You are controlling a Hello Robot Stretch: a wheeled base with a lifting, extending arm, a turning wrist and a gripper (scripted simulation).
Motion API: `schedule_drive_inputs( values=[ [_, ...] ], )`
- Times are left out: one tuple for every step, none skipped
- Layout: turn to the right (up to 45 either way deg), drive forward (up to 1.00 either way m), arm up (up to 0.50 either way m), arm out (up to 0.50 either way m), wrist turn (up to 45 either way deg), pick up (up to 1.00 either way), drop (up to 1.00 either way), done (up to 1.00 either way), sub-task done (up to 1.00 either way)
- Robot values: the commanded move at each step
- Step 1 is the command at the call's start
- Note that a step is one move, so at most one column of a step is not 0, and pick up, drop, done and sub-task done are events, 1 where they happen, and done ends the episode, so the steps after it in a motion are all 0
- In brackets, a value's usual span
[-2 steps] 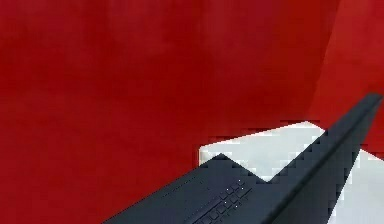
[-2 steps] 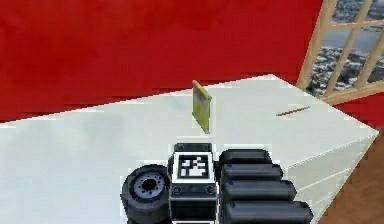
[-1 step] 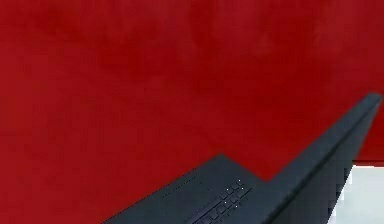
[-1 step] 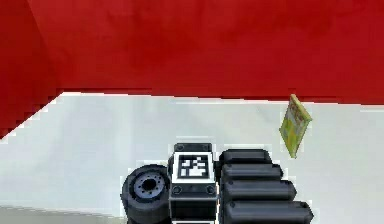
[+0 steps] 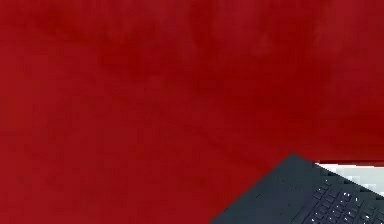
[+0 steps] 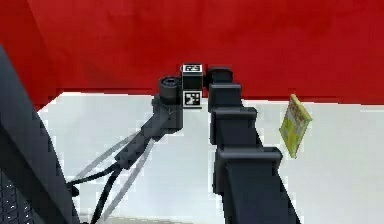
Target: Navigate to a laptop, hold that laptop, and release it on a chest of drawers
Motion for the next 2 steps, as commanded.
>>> schedule_drive_inputs(
  values=[
    [0.0, 0.0, 0.0, 0.0, 45.0, 0.0, 0.0, 0.0, 0.0],
    [0.0, 0.0, 0.0, 0.0, 45.0, 0.0, 0.0, 0.0, 0.0]
  ],
)
